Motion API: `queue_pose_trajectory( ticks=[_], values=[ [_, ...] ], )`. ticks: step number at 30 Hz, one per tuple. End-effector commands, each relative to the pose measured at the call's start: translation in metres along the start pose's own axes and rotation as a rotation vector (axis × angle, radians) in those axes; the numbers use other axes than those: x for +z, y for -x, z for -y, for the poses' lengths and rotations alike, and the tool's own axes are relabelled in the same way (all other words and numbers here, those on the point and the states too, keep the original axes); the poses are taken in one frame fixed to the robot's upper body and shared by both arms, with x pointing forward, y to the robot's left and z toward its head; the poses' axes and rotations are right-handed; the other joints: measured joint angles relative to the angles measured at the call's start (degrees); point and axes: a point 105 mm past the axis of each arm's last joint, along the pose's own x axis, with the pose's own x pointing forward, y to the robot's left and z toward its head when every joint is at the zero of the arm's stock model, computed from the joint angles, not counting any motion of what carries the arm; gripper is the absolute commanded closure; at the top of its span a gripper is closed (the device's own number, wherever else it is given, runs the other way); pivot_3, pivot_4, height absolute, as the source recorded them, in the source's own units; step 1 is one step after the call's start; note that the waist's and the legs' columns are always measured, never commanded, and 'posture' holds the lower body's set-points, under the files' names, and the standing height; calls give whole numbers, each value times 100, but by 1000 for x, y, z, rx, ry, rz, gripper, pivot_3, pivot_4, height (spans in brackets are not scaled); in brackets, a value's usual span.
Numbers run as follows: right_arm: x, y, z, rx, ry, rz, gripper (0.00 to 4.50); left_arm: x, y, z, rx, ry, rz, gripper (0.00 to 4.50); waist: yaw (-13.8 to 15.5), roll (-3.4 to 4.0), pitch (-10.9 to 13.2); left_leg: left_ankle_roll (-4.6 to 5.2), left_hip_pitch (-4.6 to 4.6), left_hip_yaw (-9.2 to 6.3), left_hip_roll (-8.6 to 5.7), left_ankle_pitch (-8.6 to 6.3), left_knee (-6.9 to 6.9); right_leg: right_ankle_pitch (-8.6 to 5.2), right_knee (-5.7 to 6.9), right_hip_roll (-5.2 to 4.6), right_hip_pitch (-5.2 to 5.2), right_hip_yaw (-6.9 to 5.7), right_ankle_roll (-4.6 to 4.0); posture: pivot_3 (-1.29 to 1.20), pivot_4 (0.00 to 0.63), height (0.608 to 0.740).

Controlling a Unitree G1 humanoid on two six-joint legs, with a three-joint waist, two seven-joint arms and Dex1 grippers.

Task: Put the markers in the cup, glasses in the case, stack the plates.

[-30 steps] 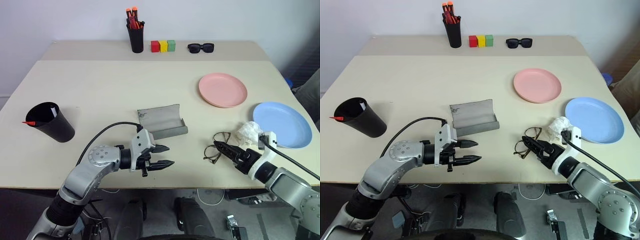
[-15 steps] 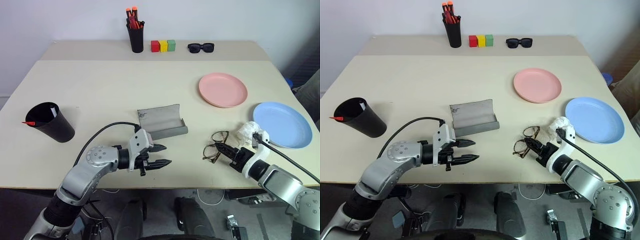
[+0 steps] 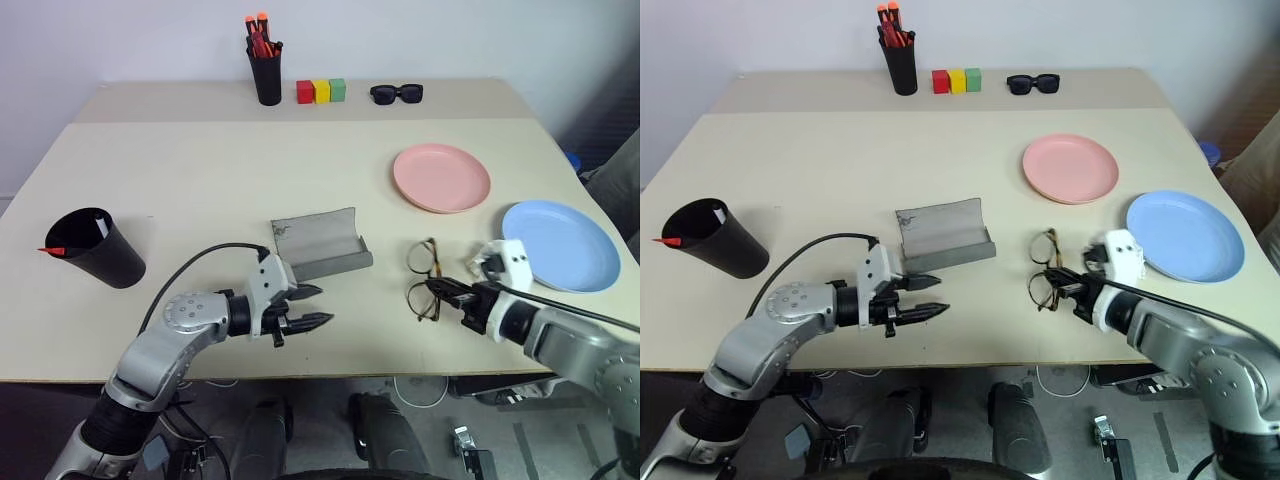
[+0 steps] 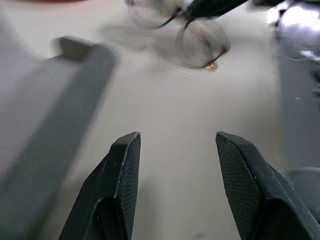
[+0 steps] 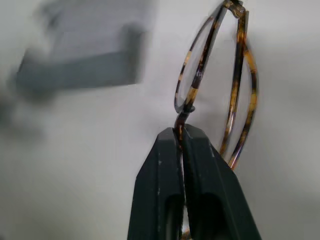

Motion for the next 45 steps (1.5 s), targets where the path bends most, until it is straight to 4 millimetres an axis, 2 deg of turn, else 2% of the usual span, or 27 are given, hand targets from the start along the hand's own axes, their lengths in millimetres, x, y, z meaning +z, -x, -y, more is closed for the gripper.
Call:
queue_pose_trajectory(
  ticks=[1,3,7,13,18,22,28,34,37,41,44,45],
  values=[
    [33,-10,-13,145,235,60,4451,3,11,-8,53,-14,16,2073,29,-2,1,0,-1,-4,0,0,-3,0,-3,2,0,-3,0,0,150,740],
    [53,-18,-13,218,377,68,4451,-1,17,-11,80,-11,3,2073,22,1,3,2,-10,2,-1,-1,-2,2,-7,0,-7,-2,-2,0,150,740],
    [73,-43,-17,372,564,65,4451,-3,24,-13,126,0,0,2073,22,-6,5,8,-17,7,-3,-5,-1,16,-18,-6,-8,-1,-21,0,150,740],
    [79,-84,-14,536,805,-27,4451,-4,36,-15,187,17,1,2073,2,-8,7,9,-15,8,-4,-5,-2,19,-11,-3,-11,-1,-20,0,150,740],
    [83,-113,-15,636,902,-91,4451,-8,43,-16,217,22,-17,2073,7,-7,7,8,-14,8,-5,-4,1,19,11,-4,-18,0,-20,0,150,740],
    [77,-120,-11,701,932,-162,4451,-9,45,-17,236,20,-20,2073,19,-7,7,7,-9,6,-7,-4,3,19,28,-6,-20,-1,-20,0,150,740],
    [67,-106,-8,849,906,-238,4451,-15,51,-17,258,26,-26,2073,2,-5,9,6,-8,5,-10,-4,1,20,33,-8,-22,0,-20,0,150,740],
    [59,-114,-8,837,874,-247,4451,-18,48,-17,258,24,-23,2073,-1,-3,9,4,-3,5,-9,-3,1,20,41,-6,-24,0,-22,0,150,740],
    [60,-115,-10,845,860,-238,3631,-18,49,-19,261,18,-21,2073,0,-3,9,3,-3,5,-10,-2,1,21,41,-6,-24,0,-22,0,150,740],
    [73,-119,-11,787,875,-159,1720,-15,52,-25,285,15,-10,2073,5,-3,9,3,-3,5,-10,-2,1,21,41,-6,-24,0,-21,0,150,740],
    [90,-121,-8,700,893,-62,1720,-7,53,-35,330,35,27,2073,8,-3,9,3,-3,5,-11,-2,1,21,41,-7,-24,0,-21,0,150,740],
    [97,-120,-7,663,891,-18,1674,0,54,-42,361,56,61,2329,10,-3,9,2,-3,5,-11,-2,1,22,42,-7,-24,0,-21,0,150,740]
  ],
)
